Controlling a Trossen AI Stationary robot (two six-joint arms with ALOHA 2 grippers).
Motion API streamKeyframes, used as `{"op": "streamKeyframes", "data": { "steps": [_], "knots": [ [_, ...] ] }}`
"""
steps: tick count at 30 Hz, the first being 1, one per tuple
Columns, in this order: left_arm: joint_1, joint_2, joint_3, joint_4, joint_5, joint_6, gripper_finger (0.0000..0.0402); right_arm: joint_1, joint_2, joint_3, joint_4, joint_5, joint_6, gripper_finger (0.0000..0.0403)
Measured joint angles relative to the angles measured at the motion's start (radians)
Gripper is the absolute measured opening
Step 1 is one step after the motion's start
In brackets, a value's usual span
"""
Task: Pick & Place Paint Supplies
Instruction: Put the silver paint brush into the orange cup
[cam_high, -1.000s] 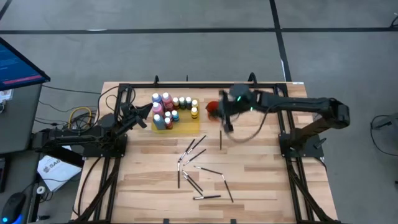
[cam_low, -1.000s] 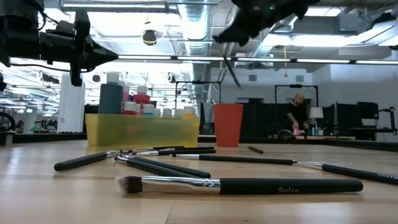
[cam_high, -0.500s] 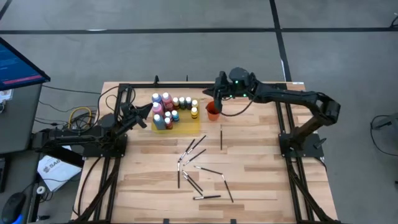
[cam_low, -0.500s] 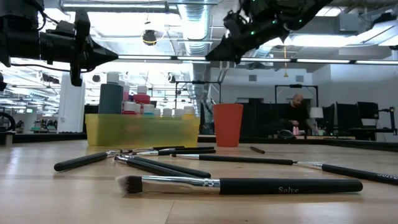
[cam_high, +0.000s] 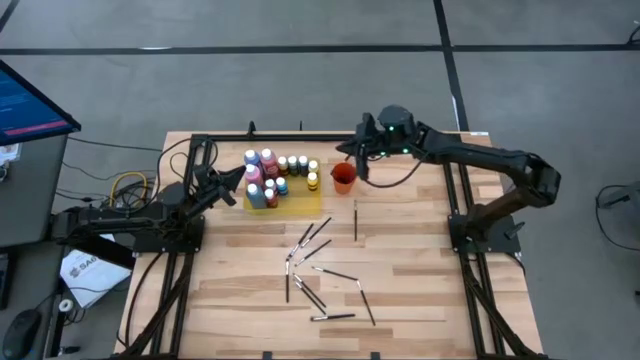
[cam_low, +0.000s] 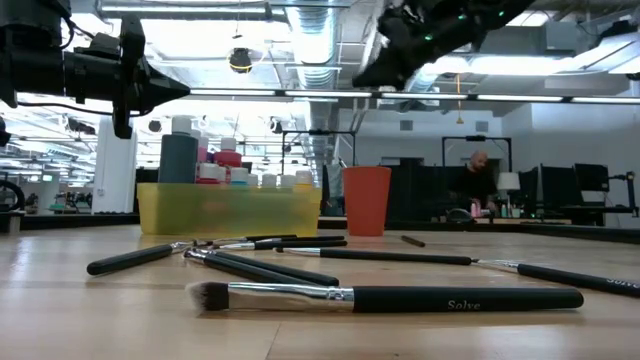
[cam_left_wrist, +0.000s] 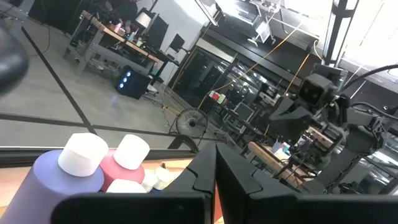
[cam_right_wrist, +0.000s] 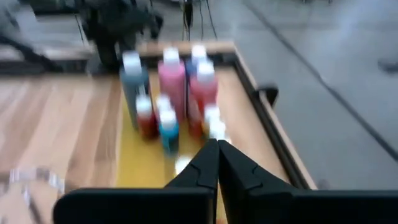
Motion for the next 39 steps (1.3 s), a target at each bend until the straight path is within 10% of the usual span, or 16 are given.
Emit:
{"op": "streamKeyframes", "data": {
  "steps": [8,17,39],
  "knots": [
    [0.0,0.0,0.0,0.0,0.0,0.0,0.0001,0.128,-0.06,0.0,-0.442,0.034,-0.135,0.007],
    [0.0,0.0,0.0,0.0,0.0,0.0,0.0001,0.231,0.079,-0.002,-0.604,0.31,0.501,0.015],
    [0.0,0.0,0.0,0.0,0.0,0.0,0.0001,0.243,0.312,-0.109,-0.356,0.474,0.794,0.0212]
  ]
}}
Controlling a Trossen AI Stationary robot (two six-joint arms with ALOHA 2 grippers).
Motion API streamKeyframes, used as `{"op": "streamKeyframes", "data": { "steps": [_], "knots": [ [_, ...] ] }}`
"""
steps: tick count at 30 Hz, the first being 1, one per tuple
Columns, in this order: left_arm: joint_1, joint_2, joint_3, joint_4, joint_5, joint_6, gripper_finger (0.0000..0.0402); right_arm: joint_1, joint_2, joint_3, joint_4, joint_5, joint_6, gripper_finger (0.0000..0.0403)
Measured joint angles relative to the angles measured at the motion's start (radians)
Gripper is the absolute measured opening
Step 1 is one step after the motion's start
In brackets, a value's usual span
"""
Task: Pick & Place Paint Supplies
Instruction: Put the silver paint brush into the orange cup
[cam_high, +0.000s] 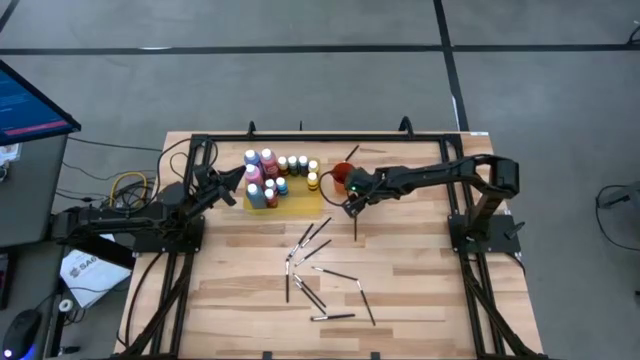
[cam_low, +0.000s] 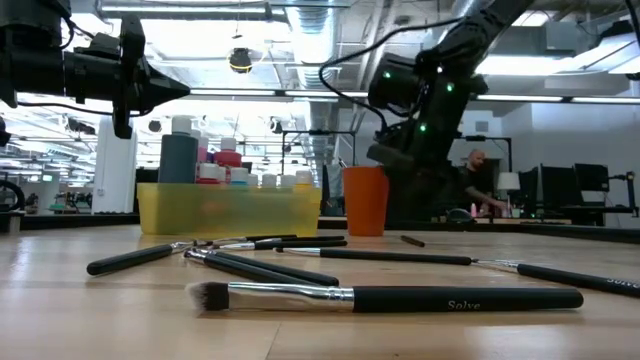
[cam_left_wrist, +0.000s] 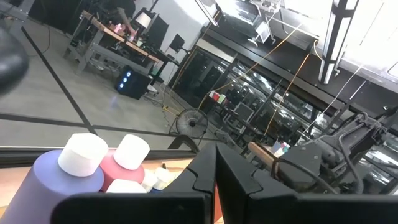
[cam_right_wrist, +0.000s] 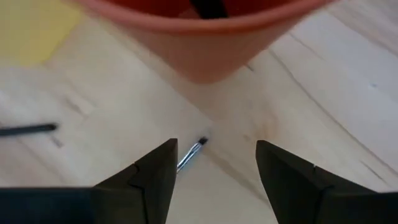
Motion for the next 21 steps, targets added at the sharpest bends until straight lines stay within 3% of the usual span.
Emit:
{"op": "streamKeyframes", "data": {
  "steps": [7,15,21],
  "knots": [
    [0.0,0.0,0.0,0.0,0.0,0.0,0.0001,0.01,0.023,-0.021,0.125,0.006,0.017,0.0209],
    [0.0,0.0,0.0,0.0,0.0,0.0,0.0001,0.067,0.104,-0.018,0.124,0.04,0.058,0.019],
    [0.0,0.0,0.0,0.0,0.0,0.0,0.0001,0.095,0.123,-0.017,0.086,0.072,0.124,0.0133]
  ]
}}
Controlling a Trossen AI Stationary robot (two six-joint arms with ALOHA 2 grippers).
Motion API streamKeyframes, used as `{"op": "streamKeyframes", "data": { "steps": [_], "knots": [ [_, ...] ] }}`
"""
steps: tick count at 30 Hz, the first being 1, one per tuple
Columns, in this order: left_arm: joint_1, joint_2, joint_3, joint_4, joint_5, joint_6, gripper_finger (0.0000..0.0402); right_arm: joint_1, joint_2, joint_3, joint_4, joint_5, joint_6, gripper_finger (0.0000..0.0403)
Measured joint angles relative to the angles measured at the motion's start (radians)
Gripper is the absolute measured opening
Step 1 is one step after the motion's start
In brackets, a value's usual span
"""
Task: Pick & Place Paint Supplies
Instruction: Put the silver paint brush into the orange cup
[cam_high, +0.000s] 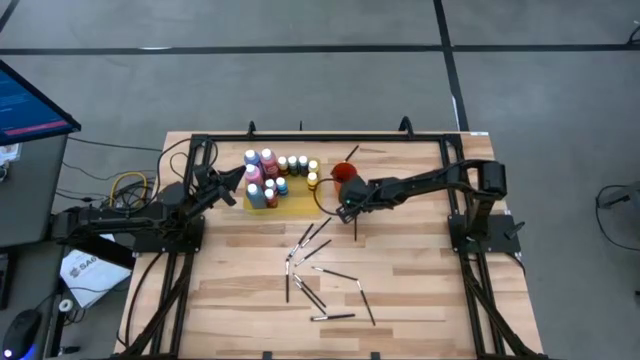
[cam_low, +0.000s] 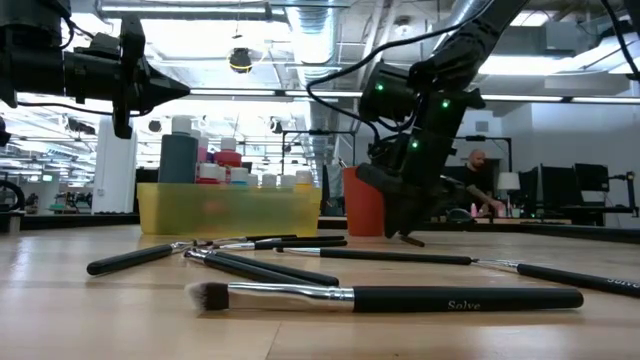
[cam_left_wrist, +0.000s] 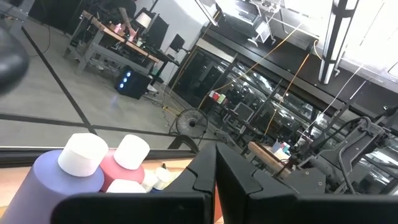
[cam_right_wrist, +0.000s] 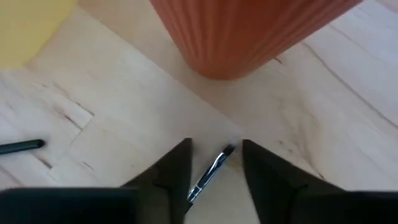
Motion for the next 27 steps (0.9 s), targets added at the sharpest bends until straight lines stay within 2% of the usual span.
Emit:
{"op": "streamKeyframes", "data": {
  "steps": [5,7,13,18,23,27],
  "knots": [
    [0.0,0.0,0.0,0.0,0.0,0.0,0.0001,0.005,0.0,-0.001,-0.015,-0.009,-0.006,0.0033],
    [0.0,0.0,0.0,0.0,0.0,0.0,0.0001,0.007,0.0,-0.001,-0.021,-0.017,-0.016,0.0009],
    [0.0,0.0,0.0,0.0,0.0,0.0,0.0001,0.023,-0.021,-0.004,-0.049,-0.036,-0.045,0.0003],
    [0.0,0.0,0.0,0.0,0.0,0.0,0.0001,0.05,-0.11,-0.017,-0.079,-0.098,-0.107,0.0001],
    [0.0,0.0,0.0,0.0,0.0,0.0,0.0001,0.074,-0.252,-0.01,-0.043,-0.069,-0.155,0.0],
    [0.0,0.0,0.0,0.0,0.0,0.0,0.0001,0.082,-0.341,-0.01,0.07,-0.012,-0.208,0.0]
  ]
}}
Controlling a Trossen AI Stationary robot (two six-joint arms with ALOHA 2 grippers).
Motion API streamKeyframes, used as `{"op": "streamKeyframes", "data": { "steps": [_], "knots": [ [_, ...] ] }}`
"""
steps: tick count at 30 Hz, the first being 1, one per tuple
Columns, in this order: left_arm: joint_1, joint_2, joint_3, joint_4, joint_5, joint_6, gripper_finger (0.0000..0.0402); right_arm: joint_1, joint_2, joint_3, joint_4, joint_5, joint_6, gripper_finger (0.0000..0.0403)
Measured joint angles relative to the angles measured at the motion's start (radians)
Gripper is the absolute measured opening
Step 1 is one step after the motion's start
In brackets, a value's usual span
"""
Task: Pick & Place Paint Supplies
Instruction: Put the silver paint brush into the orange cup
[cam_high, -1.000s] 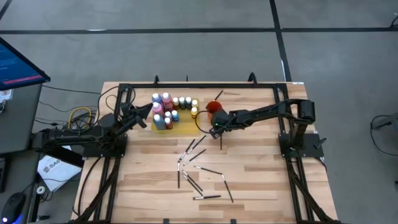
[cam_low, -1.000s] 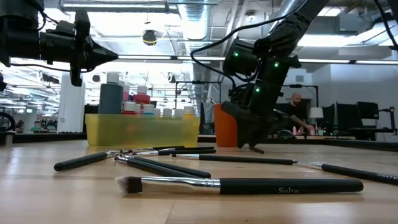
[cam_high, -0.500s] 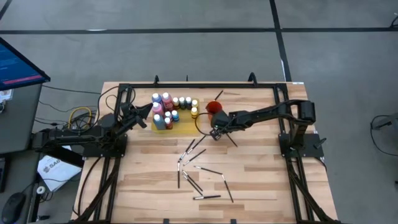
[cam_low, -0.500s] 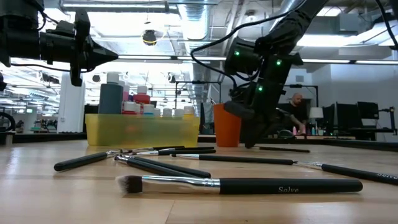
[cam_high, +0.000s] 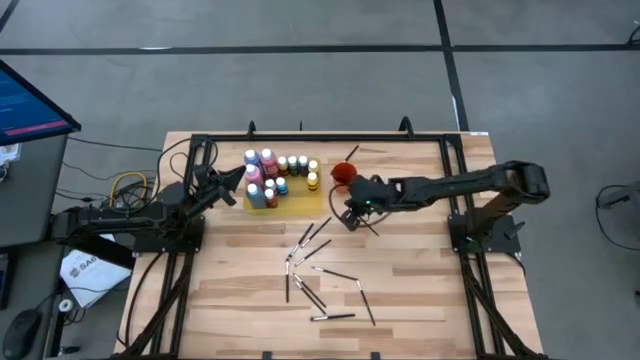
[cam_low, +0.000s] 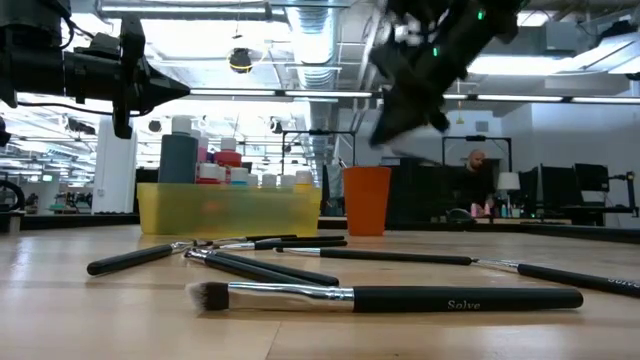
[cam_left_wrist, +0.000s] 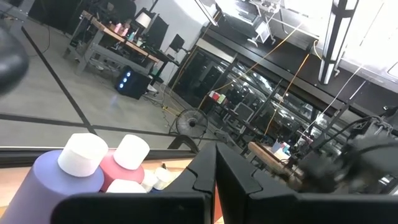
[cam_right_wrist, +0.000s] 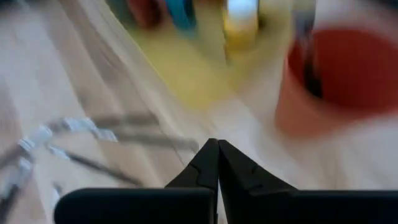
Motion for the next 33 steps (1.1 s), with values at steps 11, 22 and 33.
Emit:
{"op": "streamKeyframes", "data": {
  "steps": [11,22,33],
  "knots": [
    [0.0,0.0,0.0,0.0,0.0,0.0,0.0001,-0.152,-0.088,0.002,0.429,0.04,-0.327,0.0],
    [0.0,0.0,0.0,0.0,0.0,0.0,0.0001,-0.265,-0.018,0.002,0.676,-0.056,-0.448,0.0],
    [0.0,0.0,0.0,0.0,0.0,0.0,0.0001,-0.269,0.109,0.003,0.674,-0.064,-0.452,0.0]
  ]
}}
